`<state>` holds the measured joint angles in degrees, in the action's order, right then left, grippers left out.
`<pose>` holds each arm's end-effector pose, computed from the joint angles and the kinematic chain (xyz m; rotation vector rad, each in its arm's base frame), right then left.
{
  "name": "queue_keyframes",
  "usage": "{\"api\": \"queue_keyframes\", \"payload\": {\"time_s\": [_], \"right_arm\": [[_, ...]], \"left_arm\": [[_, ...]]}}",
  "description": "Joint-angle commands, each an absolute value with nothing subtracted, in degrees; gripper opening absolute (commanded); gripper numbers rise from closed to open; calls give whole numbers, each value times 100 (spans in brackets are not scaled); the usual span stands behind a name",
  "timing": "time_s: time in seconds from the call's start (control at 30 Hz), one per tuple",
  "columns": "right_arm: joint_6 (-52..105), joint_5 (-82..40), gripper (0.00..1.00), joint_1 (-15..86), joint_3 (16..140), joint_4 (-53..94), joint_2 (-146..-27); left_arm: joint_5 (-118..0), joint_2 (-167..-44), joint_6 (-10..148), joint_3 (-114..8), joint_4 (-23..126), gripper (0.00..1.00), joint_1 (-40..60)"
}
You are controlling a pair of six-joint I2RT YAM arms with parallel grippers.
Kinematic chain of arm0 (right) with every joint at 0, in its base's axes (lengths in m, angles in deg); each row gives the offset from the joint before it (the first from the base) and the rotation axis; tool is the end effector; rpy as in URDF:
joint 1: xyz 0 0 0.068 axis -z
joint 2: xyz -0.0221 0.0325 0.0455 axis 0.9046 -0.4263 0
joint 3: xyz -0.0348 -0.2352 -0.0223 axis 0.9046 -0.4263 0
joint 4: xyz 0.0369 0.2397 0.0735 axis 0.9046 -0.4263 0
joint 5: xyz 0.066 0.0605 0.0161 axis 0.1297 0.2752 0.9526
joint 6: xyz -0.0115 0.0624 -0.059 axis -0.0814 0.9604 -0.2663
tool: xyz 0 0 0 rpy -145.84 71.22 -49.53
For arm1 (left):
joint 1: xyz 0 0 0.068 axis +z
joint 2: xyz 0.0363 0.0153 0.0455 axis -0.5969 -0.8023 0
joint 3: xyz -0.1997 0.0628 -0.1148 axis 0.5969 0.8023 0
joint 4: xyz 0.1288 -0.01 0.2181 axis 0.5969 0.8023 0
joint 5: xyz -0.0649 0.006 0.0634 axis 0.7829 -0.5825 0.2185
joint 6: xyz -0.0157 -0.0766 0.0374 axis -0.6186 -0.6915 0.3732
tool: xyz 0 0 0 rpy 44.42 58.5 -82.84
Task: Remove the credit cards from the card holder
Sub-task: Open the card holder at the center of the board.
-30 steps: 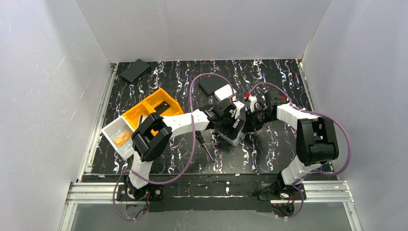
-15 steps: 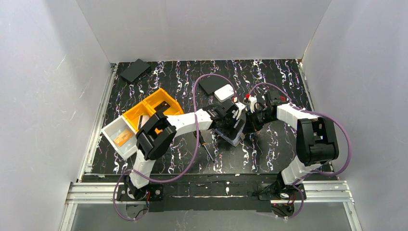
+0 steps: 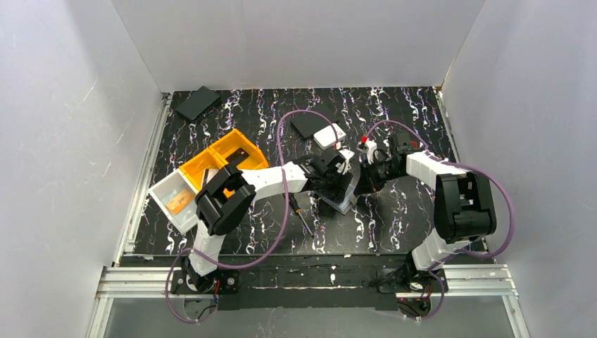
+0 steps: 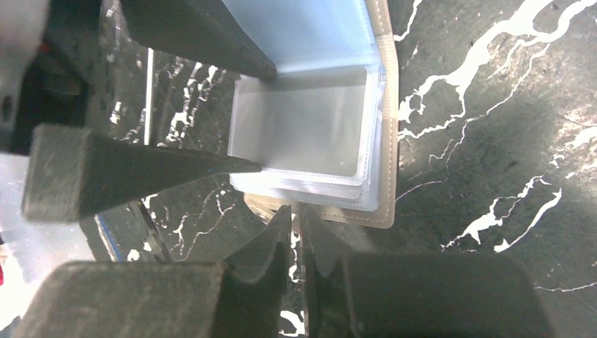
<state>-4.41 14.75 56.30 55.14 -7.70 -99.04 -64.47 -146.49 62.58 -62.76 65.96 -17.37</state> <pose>0.2870 0.0961 0.1124 -0.8856 2.3806 0.9423 0.2627 -0.3687 0.1233 0.7989 2.3609 -0.6286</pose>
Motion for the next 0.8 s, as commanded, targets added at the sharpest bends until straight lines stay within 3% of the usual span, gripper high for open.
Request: {"api": "queue_keyframes", "payload": {"time_s": [0.0,0.43,0.77], "right_arm": [[-284,2235,18,5842,5714,-795,-9611],[971,3311,24,5927,5242,321,-9365],[1621,2168,29,5692,5126,634,-9789]], "left_arm": [[-6016,-14231,5616,-5832,6421,39,-1567],[-4862,-13781,3933,-4718,4964,35,-1240],[-5180,-13687,3481,-4481,4922,35,-1244]]}}
